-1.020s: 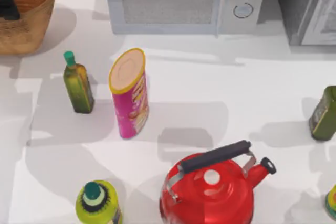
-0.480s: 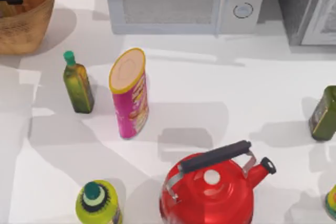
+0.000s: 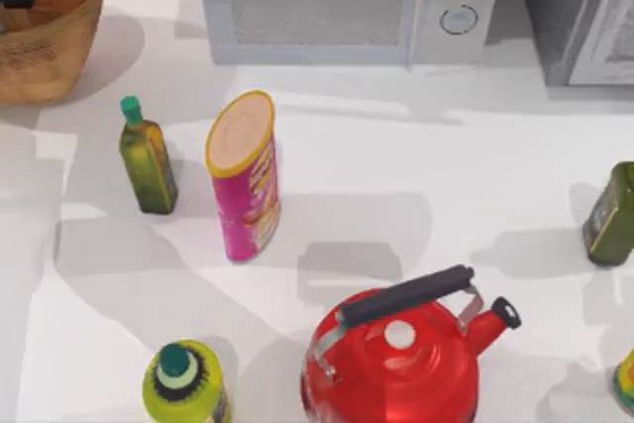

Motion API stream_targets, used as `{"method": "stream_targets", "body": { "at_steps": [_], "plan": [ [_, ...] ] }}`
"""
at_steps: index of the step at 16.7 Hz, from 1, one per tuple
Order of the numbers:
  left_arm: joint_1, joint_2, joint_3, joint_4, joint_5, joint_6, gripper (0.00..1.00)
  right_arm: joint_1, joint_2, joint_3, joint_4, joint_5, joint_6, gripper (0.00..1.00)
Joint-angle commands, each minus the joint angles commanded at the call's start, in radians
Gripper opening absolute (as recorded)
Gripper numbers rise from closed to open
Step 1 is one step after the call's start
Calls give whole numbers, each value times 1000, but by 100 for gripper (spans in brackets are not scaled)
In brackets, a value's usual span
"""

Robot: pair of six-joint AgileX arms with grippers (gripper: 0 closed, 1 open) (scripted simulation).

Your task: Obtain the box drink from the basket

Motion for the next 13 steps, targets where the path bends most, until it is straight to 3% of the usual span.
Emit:
{"method": "stream_targets", "body": {
  "at_steps": [8, 13],
  "plan": [
    [0, 0, 0, 0, 0, 0, 2, 0, 0, 0, 0, 0, 0, 100],
    [0, 0, 0, 0, 0, 0, 0, 0, 0, 0, 0, 0, 0, 100]
  ]
}}
